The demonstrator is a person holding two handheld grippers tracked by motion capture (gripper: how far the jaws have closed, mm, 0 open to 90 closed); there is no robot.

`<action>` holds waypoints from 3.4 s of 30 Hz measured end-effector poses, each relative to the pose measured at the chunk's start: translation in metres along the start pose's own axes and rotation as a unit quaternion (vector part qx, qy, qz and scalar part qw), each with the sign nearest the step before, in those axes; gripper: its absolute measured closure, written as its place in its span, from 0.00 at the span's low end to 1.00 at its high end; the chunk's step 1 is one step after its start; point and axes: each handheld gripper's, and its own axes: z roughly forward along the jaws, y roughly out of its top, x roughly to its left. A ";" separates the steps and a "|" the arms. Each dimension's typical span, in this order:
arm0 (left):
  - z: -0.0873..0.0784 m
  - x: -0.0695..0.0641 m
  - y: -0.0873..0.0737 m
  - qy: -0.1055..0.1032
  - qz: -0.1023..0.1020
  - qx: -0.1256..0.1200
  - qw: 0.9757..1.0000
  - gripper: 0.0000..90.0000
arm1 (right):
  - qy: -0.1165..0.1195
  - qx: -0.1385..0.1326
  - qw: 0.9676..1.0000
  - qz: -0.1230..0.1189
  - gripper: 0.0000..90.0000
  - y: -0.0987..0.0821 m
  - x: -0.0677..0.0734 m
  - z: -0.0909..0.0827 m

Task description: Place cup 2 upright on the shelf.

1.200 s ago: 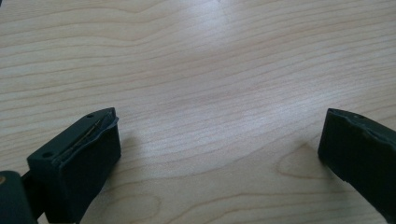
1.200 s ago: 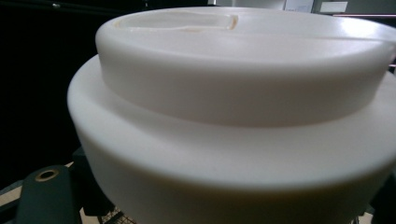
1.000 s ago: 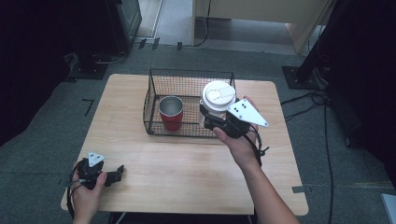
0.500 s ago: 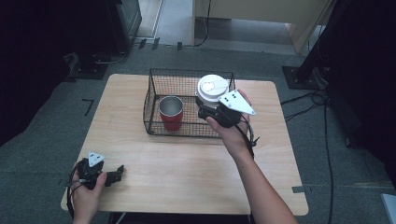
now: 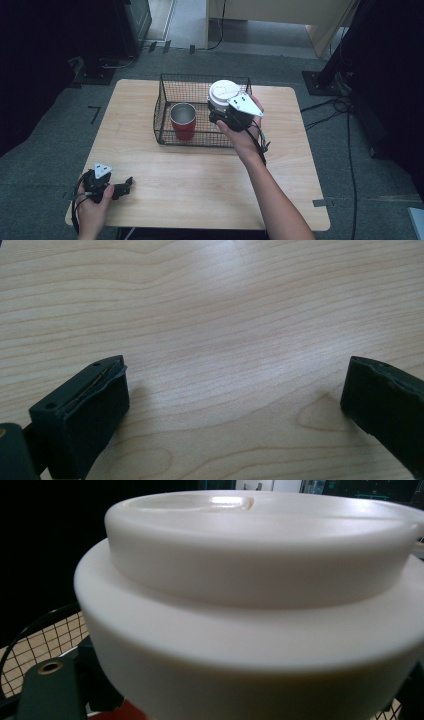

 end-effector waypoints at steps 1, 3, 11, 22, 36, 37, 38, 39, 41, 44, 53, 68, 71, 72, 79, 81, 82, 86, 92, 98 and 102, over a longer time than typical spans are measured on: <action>0.000 0.000 0.000 0.000 0.001 0.001 1.000 0.00 | -0.002 0.002 1.000 -0.002 0.18 -0.001 0.000 0.002; 0.000 0.000 0.000 0.000 0.001 0.001 1.000 0.00 | -0.004 0.008 1.000 -0.002 0.18 -0.004 0.001 0.006; 0.000 0.000 0.000 0.000 0.000 0.000 1.000 0.00 | -0.010 0.031 0.999 0.004 0.18 -0.012 0.000 0.022; 0.000 0.000 0.000 0.000 0.000 0.000 1.000 0.00 | -0.017 0.051 0.998 0.011 0.18 -0.023 0.002 0.046; 0.000 0.000 0.000 0.000 0.000 0.000 1.000 0.00 | -0.016 0.098 0.995 0.033 0.18 -0.030 -0.003 0.070; 0.000 0.000 0.000 0.000 0.000 0.000 1.000 0.00 | -0.013 0.101 0.994 0.035 0.18 -0.030 -0.003 0.070; 0.000 0.000 0.000 0.000 0.000 0.000 1.000 0.00 | -0.011 0.104 0.994 0.036 0.18 -0.030 -0.004 0.071; 0.000 0.000 0.000 0.000 0.000 0.000 1.000 0.00 | -0.010 0.108 0.993 0.035 0.18 -0.030 -0.004 0.072; 0.000 0.000 0.000 0.000 0.000 0.000 1.000 0.00 | -0.011 0.120 0.992 0.033 0.18 -0.031 -0.004 0.074; 0.000 0.000 0.000 0.000 0.000 0.000 1.000 0.00 | -0.011 0.130 0.991 0.035 0.18 -0.033 -0.006 0.076; 0.000 0.000 0.000 0.000 0.000 0.000 1.000 0.00 | -0.014 0.144 0.989 0.024 0.18 -0.037 -0.011 0.078; 0.000 0.000 0.000 0.000 0.000 0.000 1.000 0.00 | -0.009 0.167 0.986 0.023 0.18 -0.046 -0.015 0.078; 0.000 0.000 0.000 0.000 0.000 0.000 1.000 0.00 | -0.010 0.170 0.985 0.029 0.18 -0.046 -0.016 0.077; 0.000 0.000 0.000 0.000 0.001 0.000 1.000 0.00 | -0.011 0.171 0.985 0.030 0.18 -0.047 -0.016 0.077; 0.000 0.000 0.000 0.000 0.000 0.000 1.000 0.00 | -0.014 0.184 0.983 0.027 0.16 -0.047 -0.014 0.071; 0.000 0.000 0.000 0.000 0.001 0.001 1.000 0.00 | -0.018 0.189 0.982 0.022 0.15 -0.048 -0.014 0.070; 0.000 0.000 0.000 0.000 0.001 0.000 1.000 0.00 | -0.018 0.190 0.981 0.020 0.13 -0.049 -0.014 0.069; 0.000 0.000 0.000 0.000 0.000 0.000 1.000 0.00 | -0.014 0.197 0.980 0.010 0.06 -0.050 -0.014 0.066; 0.000 0.000 0.000 0.000 0.000 0.000 1.000 0.00 | -0.024 0.186 0.982 -0.004 0.03 -0.048 -0.012 0.059; 0.000 0.000 0.000 0.000 0.000 0.000 1.000 0.00 | -0.037 0.178 0.983 -0.013 0.03 -0.048 -0.008 0.052; 0.000 0.000 0.000 0.000 0.000 0.000 1.000 0.00 | -0.040 0.170 0.984 -0.017 0.03 -0.049 -0.005 0.045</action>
